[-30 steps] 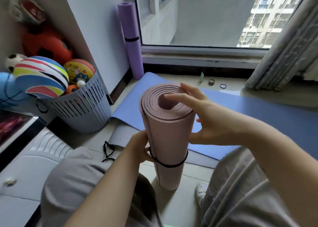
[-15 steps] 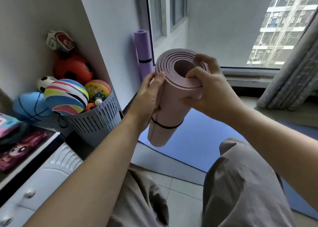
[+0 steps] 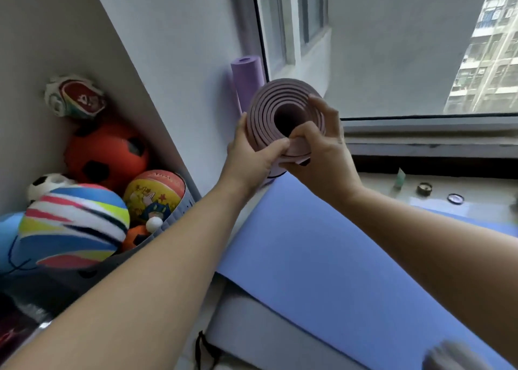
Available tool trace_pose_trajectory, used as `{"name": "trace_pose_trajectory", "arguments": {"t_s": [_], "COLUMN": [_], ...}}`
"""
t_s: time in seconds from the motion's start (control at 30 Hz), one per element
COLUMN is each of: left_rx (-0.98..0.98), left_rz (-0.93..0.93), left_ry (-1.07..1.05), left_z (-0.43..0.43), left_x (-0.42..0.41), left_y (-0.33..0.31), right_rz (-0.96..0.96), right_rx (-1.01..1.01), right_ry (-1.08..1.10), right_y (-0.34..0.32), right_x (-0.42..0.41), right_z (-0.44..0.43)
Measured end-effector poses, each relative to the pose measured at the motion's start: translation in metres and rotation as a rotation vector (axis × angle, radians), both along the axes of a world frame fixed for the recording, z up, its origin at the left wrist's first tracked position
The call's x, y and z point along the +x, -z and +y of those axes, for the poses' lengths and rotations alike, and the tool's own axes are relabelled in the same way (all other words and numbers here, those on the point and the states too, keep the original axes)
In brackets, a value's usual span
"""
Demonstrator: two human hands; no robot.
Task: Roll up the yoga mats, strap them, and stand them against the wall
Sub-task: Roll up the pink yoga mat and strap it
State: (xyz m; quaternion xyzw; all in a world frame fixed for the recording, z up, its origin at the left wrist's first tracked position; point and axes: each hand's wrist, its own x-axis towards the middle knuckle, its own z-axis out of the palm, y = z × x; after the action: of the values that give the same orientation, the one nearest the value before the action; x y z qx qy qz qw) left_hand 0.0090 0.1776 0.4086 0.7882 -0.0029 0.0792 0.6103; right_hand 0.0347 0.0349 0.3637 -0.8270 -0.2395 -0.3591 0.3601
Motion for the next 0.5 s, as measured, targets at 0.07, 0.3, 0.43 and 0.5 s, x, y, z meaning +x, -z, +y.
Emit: {"name": "trace_pose_trajectory", "arguments": {"t_s": [0.07,0.3,0.43,0.5], "left_rx": [0.006,-0.135,-0.146,-0.147], "left_rz": [0.002,-0.074,-0.137,-0.144], "left_ry": [-0.009,-0.045,-0.166,-0.196], "left_z": [0.008,0.028,0.035,0.039], "left_x": [0.043,0.17,0.207,0.216], "left_y": [0.019,0.103,0.117,0.117], "right_rz": [0.017,0.048,0.009,0.012], "right_rx": [-0.003,0.013,0.058,0.062], "right_ry": [-0.012,-0.047,-0.107,-0.126], "right_y": [0.018,0.087,0.084,0.076], "right_x": [0.044,0.172,0.205,0.213], "right_z": [0.007,0.031,0.042,0.044]}}
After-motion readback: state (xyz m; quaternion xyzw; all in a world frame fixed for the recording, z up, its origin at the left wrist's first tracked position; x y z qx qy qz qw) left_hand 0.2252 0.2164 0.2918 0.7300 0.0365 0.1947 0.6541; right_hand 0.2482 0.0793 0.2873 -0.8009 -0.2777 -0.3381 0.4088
